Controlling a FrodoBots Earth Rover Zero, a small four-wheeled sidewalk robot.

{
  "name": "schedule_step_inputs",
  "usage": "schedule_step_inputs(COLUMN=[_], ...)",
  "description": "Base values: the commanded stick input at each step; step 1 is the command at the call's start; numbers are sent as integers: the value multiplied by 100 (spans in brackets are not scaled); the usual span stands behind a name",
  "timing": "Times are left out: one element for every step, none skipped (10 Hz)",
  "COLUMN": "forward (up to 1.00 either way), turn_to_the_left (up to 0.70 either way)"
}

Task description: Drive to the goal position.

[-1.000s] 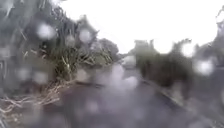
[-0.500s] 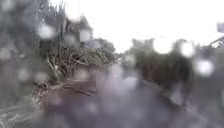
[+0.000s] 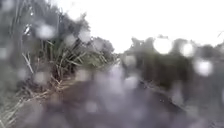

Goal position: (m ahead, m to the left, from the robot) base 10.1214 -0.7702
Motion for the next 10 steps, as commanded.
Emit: schedule_step_inputs(forward=[100,100,100,100,100,100,100,100,100,100], turn_to_the_left=[0,0,0,0,0,0,0,0,0,0])
